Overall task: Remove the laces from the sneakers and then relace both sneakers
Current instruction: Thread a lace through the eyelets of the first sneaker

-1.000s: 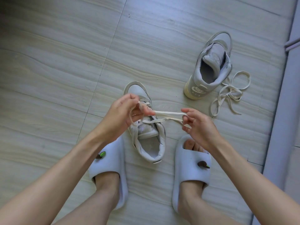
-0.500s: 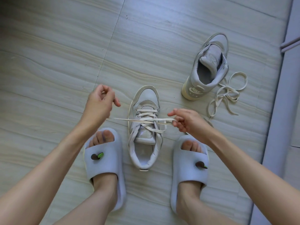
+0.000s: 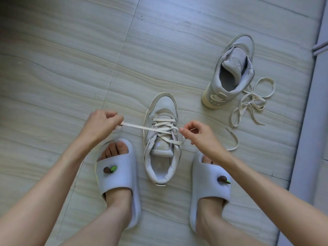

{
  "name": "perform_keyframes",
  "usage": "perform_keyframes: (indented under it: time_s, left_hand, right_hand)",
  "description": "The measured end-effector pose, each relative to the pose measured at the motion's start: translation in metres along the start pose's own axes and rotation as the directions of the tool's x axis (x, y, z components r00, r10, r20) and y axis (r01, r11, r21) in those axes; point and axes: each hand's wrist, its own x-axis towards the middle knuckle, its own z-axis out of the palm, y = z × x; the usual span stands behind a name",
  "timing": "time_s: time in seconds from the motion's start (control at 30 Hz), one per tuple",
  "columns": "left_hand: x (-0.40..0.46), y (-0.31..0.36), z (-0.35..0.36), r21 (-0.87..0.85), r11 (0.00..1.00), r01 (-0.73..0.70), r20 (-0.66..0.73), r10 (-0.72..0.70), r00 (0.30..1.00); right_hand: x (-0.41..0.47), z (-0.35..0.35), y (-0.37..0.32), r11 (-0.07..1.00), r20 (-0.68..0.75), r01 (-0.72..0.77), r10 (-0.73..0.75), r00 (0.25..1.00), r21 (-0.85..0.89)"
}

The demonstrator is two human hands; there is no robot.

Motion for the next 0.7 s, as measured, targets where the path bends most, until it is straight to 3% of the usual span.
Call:
perform_keyframes:
  time_s: [0.07, 0.13, 0.27, 0.43, 0.57, 0.7]
  left_hand:
    - [0.002, -0.005, -0.003, 0.331, 0.942, 0.062, 0.092, -0.098, 0.991]
    - [0.001, -0.005, 0.010, 0.492, 0.870, -0.037, 0.189, -0.066, 0.980]
    - [-0.011, 0.015, 0.052, 0.250, 0.940, -0.233, 0.144, 0.202, 0.969]
    - [-0.010, 0.027, 0.068, 0.212, 0.950, -0.229, 0.188, 0.190, 0.964]
    - [-0.011, 0.025, 0.061, -0.066, 0.994, -0.082, 0.256, 0.097, 0.962]
    - [-0.011, 0.014, 0.038, -0.242, 0.968, 0.064, 0.380, 0.034, 0.925]
  right_hand:
    - [-0.002, 0.004, -0.001, 0.997, 0.066, 0.036, -0.032, 0.997, -0.063]
    - [-0.003, 0.009, -0.003, 0.989, 0.125, 0.065, -0.048, 0.991, -0.133]
    - [-0.004, 0.011, -0.006, 0.943, 0.157, 0.103, -0.055, 0.986, -0.316]
    - [-0.008, 0.006, -0.010, 0.918, 0.163, 0.094, -0.032, 0.986, -0.385]
    - [-0.011, 0.003, -0.016, 0.892, 0.136, 0.063, -0.001, 0.991, -0.448]
    - [-0.011, -0.010, -0.020, 0.917, 0.126, 0.034, 0.018, 0.992, -0.398]
